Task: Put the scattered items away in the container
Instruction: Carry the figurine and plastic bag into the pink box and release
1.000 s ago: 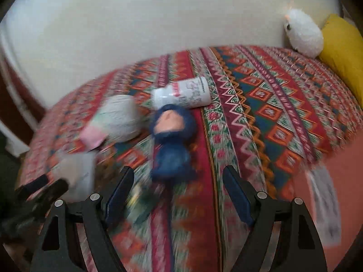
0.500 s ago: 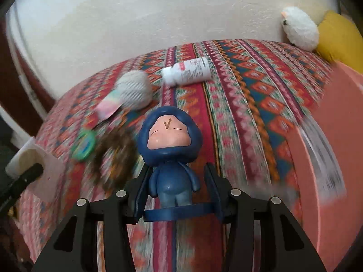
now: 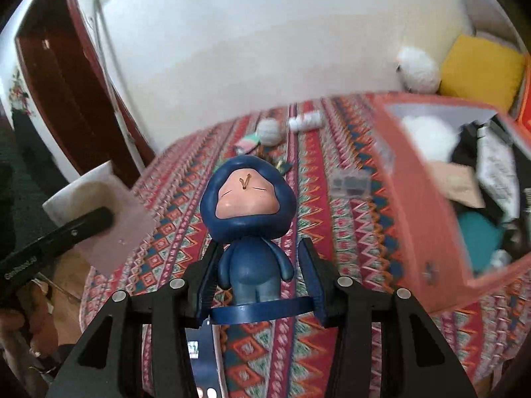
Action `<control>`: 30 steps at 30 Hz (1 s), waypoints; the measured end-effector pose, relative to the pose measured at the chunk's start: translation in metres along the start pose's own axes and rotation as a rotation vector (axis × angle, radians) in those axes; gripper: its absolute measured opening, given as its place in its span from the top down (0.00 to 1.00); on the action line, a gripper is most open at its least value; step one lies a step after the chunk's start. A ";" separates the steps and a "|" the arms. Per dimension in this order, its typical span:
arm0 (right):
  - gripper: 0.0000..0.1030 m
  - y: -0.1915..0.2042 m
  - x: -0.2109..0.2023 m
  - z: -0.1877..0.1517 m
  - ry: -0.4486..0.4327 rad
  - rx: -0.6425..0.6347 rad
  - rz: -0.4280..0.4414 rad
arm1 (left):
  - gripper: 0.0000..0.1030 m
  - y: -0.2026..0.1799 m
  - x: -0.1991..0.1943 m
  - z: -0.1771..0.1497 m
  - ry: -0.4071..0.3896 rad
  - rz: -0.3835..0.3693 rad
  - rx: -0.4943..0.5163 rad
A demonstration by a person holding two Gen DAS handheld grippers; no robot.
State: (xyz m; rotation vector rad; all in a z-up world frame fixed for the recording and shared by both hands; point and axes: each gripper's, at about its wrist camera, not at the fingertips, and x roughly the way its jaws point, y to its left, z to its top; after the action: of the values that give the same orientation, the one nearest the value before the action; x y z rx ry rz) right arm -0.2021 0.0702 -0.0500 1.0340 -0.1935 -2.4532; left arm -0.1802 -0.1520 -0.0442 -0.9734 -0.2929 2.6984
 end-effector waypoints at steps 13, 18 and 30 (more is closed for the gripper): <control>0.52 -0.181 -0.148 0.035 -0.262 0.174 -0.338 | 0.91 -0.256 0.109 0.087 0.056 -0.287 0.296; 0.50 -0.243 -0.120 0.076 -0.237 0.151 -0.384 | 0.71 -0.289 0.197 0.108 0.145 -0.231 0.293; 0.12 -0.223 -0.115 0.059 -0.279 0.126 -0.387 | 0.14 -0.168 0.158 0.095 0.073 -0.014 0.119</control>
State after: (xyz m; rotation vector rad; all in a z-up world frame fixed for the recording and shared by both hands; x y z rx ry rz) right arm -0.2554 0.3183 -0.0018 0.8356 -0.2603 -2.9702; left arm -0.3302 0.0455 -0.0203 -1.0281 -0.1222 2.6269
